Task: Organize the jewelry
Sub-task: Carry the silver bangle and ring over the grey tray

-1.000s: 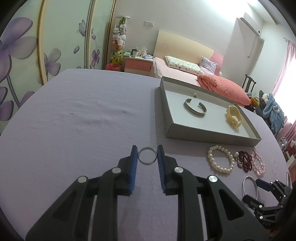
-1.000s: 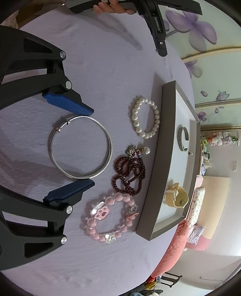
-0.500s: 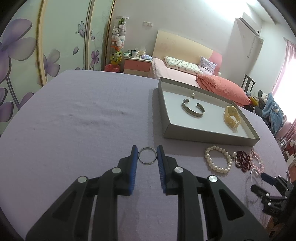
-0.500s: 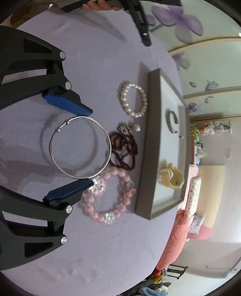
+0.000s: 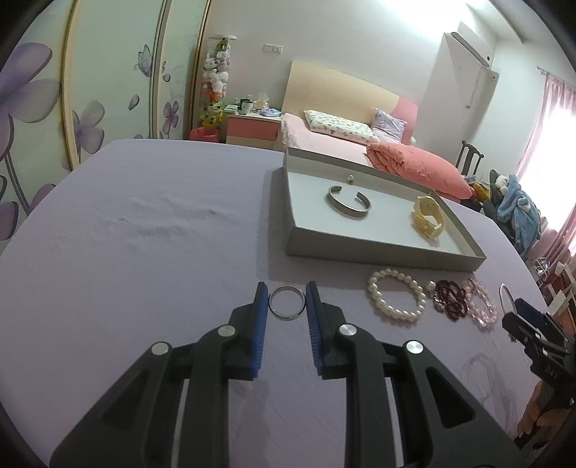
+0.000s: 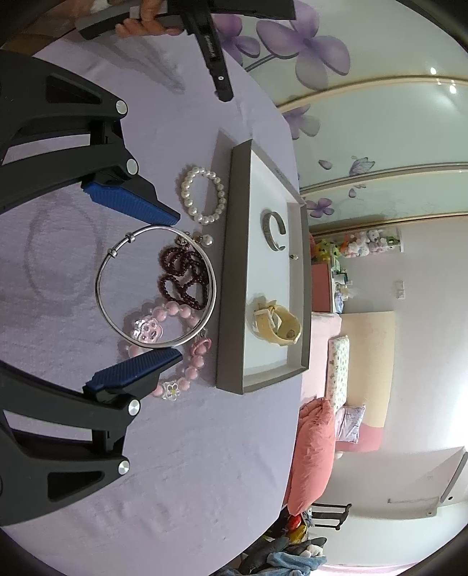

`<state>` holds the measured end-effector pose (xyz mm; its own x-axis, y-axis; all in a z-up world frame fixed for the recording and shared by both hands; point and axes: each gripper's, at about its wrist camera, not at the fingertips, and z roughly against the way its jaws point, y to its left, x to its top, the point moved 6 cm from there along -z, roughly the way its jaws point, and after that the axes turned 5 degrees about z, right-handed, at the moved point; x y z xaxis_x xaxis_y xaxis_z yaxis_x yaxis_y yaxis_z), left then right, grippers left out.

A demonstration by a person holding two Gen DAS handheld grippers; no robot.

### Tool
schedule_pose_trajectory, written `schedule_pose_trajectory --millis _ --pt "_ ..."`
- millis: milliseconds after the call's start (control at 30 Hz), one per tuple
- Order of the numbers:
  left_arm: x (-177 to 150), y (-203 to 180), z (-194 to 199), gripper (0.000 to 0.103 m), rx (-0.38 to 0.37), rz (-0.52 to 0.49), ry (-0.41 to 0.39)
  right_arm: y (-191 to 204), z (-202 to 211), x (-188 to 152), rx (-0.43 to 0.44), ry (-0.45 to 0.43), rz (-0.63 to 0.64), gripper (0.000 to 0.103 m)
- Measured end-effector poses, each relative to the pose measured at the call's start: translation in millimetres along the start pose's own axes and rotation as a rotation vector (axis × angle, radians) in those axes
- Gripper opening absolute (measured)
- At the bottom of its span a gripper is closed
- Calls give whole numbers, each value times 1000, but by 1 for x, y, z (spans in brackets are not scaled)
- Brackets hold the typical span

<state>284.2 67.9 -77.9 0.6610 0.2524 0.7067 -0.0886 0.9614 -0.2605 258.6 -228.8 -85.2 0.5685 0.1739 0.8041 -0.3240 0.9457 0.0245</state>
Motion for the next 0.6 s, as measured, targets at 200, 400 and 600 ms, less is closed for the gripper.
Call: schedule_pose_trajectory --millis 200,400,600 --pt "-2 -3 5 22 -10 0 -3 -3 5 3 -3 -25 -14 70" --pt "2 -11 13 22 -29 -2 -28 -8 11 8 -8 -60 -25 70" --pt "11 -23 28 22 -49 -22 -77 -11 22 22 -19 -118 -25 70"
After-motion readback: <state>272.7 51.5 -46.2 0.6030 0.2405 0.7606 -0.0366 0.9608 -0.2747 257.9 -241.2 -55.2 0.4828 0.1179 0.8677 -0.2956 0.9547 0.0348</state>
